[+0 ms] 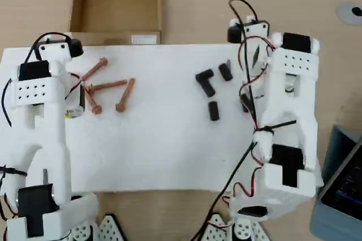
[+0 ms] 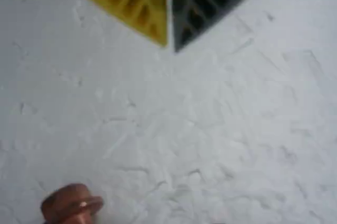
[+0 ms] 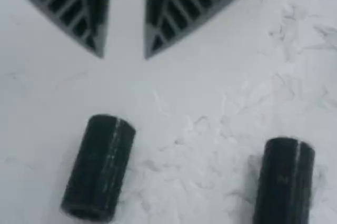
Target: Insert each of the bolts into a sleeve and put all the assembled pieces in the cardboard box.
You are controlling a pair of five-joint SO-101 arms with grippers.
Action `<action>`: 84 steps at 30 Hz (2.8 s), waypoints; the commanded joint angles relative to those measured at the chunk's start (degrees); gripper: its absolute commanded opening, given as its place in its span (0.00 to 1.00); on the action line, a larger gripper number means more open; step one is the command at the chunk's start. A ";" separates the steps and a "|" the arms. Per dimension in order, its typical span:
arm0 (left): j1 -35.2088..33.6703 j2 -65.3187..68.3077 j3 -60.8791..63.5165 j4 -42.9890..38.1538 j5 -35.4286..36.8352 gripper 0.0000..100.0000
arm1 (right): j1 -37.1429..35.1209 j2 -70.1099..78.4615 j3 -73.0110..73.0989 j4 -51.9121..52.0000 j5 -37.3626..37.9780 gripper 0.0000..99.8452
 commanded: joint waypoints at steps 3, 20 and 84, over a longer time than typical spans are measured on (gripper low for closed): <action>-0.09 -0.31 -2.81 -0.09 -0.44 0.01 | 0.22 -0.13 3.74 -5.01 0.35 0.15; -0.26 -0.22 -2.64 -0.18 -3.69 0.01 | -4.70 1.36 11.56 -14.07 0.44 0.15; -0.35 -0.22 -2.29 0.18 -3.60 0.01 | -3.21 16.40 10.68 -16.18 1.23 0.01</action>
